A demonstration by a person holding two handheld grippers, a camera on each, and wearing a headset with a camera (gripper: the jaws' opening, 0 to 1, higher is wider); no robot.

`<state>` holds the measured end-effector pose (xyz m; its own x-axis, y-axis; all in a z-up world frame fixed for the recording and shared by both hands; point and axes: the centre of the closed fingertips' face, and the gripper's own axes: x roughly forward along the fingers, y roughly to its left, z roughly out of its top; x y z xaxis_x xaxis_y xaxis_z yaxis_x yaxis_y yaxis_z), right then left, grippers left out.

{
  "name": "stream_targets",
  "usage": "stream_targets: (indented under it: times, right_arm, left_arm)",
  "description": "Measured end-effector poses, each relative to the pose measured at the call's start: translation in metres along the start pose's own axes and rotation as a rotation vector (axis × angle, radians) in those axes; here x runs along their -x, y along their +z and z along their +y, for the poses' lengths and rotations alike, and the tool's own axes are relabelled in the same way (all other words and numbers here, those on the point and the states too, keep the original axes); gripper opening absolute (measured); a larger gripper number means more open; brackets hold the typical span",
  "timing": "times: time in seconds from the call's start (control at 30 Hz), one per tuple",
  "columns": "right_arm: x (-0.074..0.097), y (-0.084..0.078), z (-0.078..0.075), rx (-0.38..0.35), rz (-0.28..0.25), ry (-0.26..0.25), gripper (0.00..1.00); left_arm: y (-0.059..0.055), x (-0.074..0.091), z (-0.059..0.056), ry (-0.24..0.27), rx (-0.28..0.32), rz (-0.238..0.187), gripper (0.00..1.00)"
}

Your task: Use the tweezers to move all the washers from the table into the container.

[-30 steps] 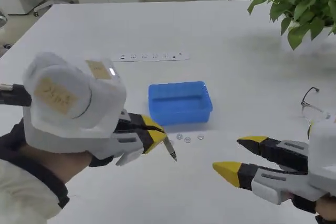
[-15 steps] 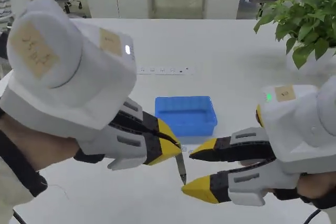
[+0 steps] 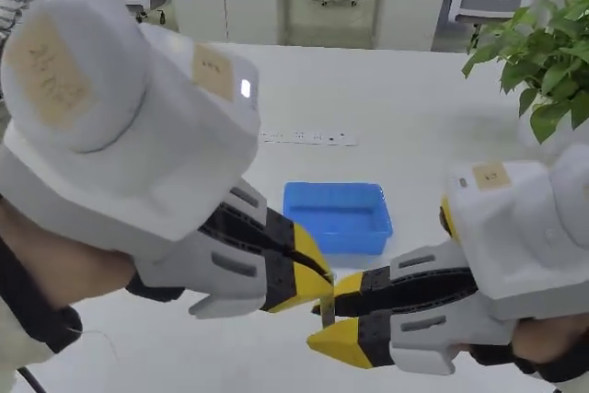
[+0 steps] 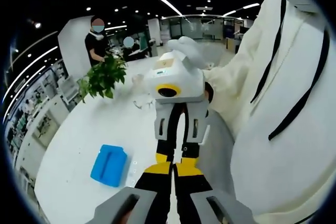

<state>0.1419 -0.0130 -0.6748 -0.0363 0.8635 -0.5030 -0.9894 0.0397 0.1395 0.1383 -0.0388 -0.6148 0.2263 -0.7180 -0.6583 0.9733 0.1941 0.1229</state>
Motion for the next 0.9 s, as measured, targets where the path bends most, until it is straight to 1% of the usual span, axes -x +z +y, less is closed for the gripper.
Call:
stream_targets:
  times: [0.07, 0.1, 0.13, 0.27, 0.3, 0.33, 0.37, 0.4, 0.43, 0.47, 0.5, 0.53, 0.57, 0.6, 0.63, 0.67, 0.73, 0.77, 0.8, 0.83, 0.87, 0.9]
  right_arm:
    - [0.000, 0.004, -0.001, -0.008, -0.023, 0.002, 0.11]
    - [0.000, 0.006, 0.000, -0.021, -0.038, 0.014, 0.10]
    - [0.000, 0.006, 0.000, -0.022, -0.036, 0.018, 0.08]
    - [-0.001, 0.007, -0.001, -0.019, -0.043, 0.017, 0.07]
    - [-0.001, 0.008, -0.004, -0.011, -0.049, 0.005, 0.06]
    - [-0.001, 0.010, -0.008, 0.009, -0.058, -0.015, 0.06]
    - [-0.001, 0.010, -0.009, 0.015, -0.059, -0.024, 0.05]
    - [-0.001, 0.010, -0.012, 0.012, -0.061, -0.034, 0.04]
    - [-0.002, 0.009, -0.014, 0.006, -0.067, -0.040, 0.04]
    - [-0.003, 0.009, -0.016, -0.003, -0.069, -0.042, 0.03]
    - [-0.004, 0.008, -0.021, -0.026, -0.077, -0.052, 0.03]
    - [-0.004, 0.008, -0.023, -0.028, -0.082, -0.055, 0.02]
    - [-0.005, 0.009, -0.028, -0.042, -0.101, -0.068, 0.02]
    - [-0.005, 0.010, -0.032, -0.054, -0.116, -0.078, 0.02]
    - [-0.004, 0.012, -0.038, -0.074, -0.137, -0.094, 0.02]
    - [-0.004, 0.012, -0.043, -0.083, -0.143, -0.103, 0.02]
    - [-0.003, 0.011, -0.055, -0.095, -0.152, -0.131, 0.02]
    - [-0.003, 0.011, -0.061, -0.105, -0.161, -0.142, 0.02]
    - [-0.002, 0.011, -0.065, -0.113, -0.168, -0.146, 0.02]
    - [-0.002, 0.012, -0.069, -0.124, -0.178, -0.154, 0.02]
    - [-0.001, 0.012, -0.076, -0.135, -0.194, -0.168, 0.02]
    - [-0.001, 0.013, -0.081, -0.142, -0.205, -0.178, 0.02]
  left_arm:
    - [0.000, 0.000, 0.000, 0.004, 0.000, -0.001, 0.00]
    - [0.000, 0.000, 0.000, 0.005, 0.002, -0.002, 0.00]
    - [0.001, 0.001, 0.000, 0.008, 0.005, -0.007, 0.00]
    - [0.001, 0.001, 0.002, 0.031, -0.002, -0.017, 0.00]
    - [0.003, 0.001, 0.010, 0.079, -0.016, -0.047, 0.00]
    - [0.004, 0.001, 0.012, 0.100, -0.012, -0.068, 0.00]
    - [0.003, 0.001, 0.017, 0.133, 0.008, -0.093, 0.00]
    - [0.001, 0.001, 0.022, 0.166, 0.023, -0.105, 0.00]
    - [-0.001, 0.002, 0.029, 0.215, 0.042, -0.125, 0.01]
    - [-0.004, 0.002, 0.032, 0.232, 0.043, -0.129, 0.01]
    - [-0.008, 0.004, 0.038, 0.275, 0.068, -0.142, 0.01]
    - [-0.010, 0.005, 0.043, 0.308, 0.098, -0.155, 0.03]
    - [-0.012, 0.006, 0.045, 0.322, 0.132, -0.171, 0.05]
    - [-0.014, 0.006, 0.045, 0.319, 0.196, -0.209, 0.07]
    - [-0.016, 0.008, 0.047, 0.333, 0.243, -0.233, 0.11]
    - [-0.022, 0.010, 0.052, 0.365, 0.304, -0.261, 0.14]
    - [-0.033, 0.011, 0.056, 0.396, 0.351, -0.268, 0.22]
    - [-0.039, 0.012, 0.058, 0.439, 0.383, -0.273, 0.26]
    - [-0.045, 0.012, 0.060, 0.462, 0.401, -0.276, 0.30]
    - [-0.054, 0.011, 0.060, 0.484, 0.425, -0.268, 0.34]
    - [-0.057, 0.011, 0.060, 0.494, 0.433, -0.265, 0.38]
    - [-0.068, 0.011, 0.063, 0.532, 0.459, -0.260, 0.41]
